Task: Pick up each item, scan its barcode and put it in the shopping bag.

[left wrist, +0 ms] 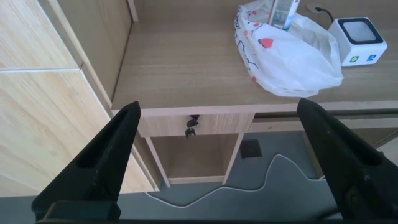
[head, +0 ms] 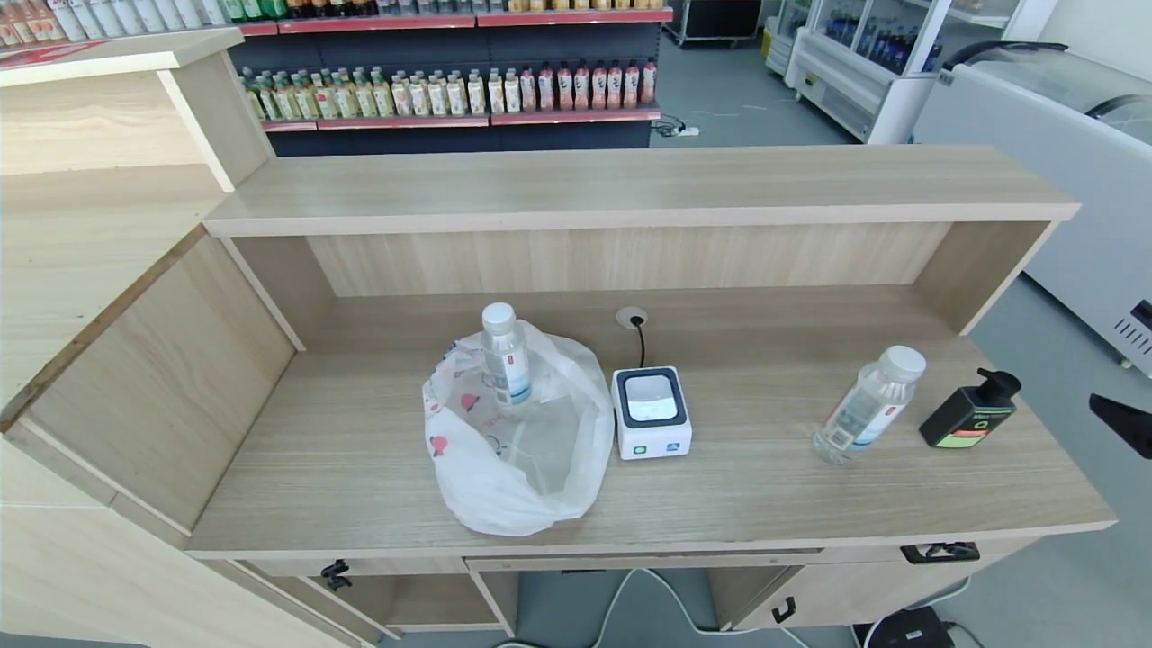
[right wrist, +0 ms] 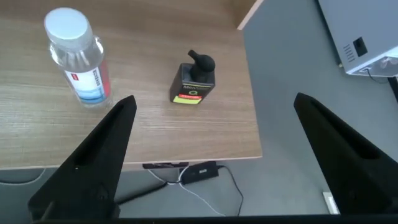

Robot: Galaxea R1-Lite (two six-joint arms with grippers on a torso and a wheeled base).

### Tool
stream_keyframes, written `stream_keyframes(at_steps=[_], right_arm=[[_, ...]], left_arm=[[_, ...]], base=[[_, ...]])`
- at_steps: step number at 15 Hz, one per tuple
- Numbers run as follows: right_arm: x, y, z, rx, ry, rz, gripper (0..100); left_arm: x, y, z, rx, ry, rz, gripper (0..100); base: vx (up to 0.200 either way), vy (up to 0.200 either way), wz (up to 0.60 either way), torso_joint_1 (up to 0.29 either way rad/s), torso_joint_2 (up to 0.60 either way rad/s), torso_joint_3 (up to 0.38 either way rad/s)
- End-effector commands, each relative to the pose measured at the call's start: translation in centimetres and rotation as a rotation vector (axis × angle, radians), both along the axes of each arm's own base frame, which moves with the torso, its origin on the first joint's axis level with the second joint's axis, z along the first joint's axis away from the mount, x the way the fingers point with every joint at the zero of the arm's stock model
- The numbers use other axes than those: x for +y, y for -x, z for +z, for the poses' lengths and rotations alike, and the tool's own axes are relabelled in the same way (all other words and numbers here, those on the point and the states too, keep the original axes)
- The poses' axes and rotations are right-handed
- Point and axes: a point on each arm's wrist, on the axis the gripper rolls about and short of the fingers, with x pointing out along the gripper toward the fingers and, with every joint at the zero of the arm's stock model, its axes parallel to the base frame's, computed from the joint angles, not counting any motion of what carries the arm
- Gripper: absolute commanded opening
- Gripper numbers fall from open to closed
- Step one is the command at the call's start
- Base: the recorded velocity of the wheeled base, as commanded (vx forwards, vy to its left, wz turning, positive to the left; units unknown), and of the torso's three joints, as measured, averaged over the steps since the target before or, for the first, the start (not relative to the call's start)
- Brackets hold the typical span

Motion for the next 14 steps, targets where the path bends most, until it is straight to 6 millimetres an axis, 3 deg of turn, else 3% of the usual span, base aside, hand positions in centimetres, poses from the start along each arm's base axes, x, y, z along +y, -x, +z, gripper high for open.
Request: stream_keyframes(at_steps=[1, 4, 10, 14], right_arm=[[0.0, 1.4, -0.4, -0.015, 0.007, -0.042, 100], [-0.1, 2.3, -2.4, 0.018, -0.02, -0.072, 100], [-2.2, -1.4, -5.1, 0.051, -0.066, 0.018, 100], [-2.7, -2.3, -6.3, 0.063, -0.068, 0.041, 100]], left_arm=[[0.0, 0.0, 0.0, 0.0, 0.0, -0.001, 100], [0.0, 0.0, 0.0, 0.0, 0.0, 0.001, 100], [0.0, 0.0, 0.0, 0.0, 0.0, 0.001, 100], [0.0, 0.0, 0.0, 0.0, 0.0, 0.001, 100]], base=[[0.0, 0.0, 0.0, 0.0, 0.0, 0.0], [0.0, 0.0, 0.0, 0.0, 0.0, 0.0], [0.0, 0.0, 0.0, 0.0, 0.0, 0.0], [0.0, 0.0, 0.0, 0.0, 0.0, 0.0]])
